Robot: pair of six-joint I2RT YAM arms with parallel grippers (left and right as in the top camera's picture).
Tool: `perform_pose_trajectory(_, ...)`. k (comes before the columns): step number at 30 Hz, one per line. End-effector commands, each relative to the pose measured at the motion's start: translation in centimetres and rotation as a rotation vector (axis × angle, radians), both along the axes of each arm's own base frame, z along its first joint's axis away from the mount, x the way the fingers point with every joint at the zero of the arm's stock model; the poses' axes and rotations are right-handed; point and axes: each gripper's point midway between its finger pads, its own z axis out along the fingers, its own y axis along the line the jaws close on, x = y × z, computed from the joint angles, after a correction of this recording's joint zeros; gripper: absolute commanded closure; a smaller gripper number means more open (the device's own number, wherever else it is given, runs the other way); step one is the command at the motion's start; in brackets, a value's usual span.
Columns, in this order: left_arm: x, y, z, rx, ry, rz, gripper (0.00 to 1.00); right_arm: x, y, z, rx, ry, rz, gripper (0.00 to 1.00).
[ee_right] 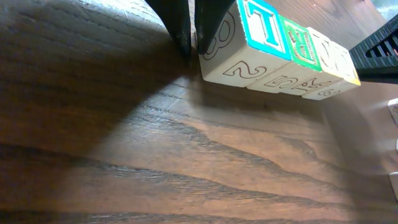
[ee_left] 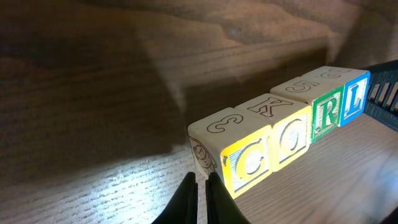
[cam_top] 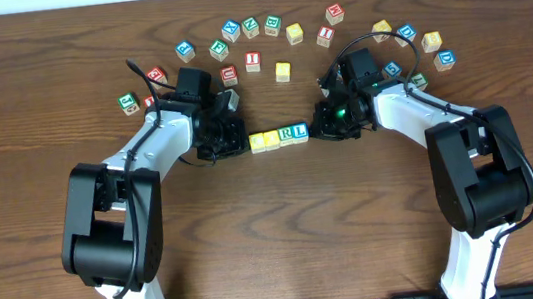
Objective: Spell out CORL
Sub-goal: 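Squeeze the C-O-R-L row inward between both grippers to align it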
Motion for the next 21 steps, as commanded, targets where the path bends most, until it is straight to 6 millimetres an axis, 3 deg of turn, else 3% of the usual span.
perform_pose_trajectory(1, -0.29, 0.15, -0.85, 0.006, 0.015, -0.003, 0.93, -0.32, 0.51, 0.76, 0.011, -0.021, 0.03, 0.99)
perform_pose_trajectory(21, 0.26, 0.01, -0.71, 0.0, -0.01, -0.003, 0.93, -0.94, 0.41, 0.55, 0.004, 0.013, 0.022, 0.99)
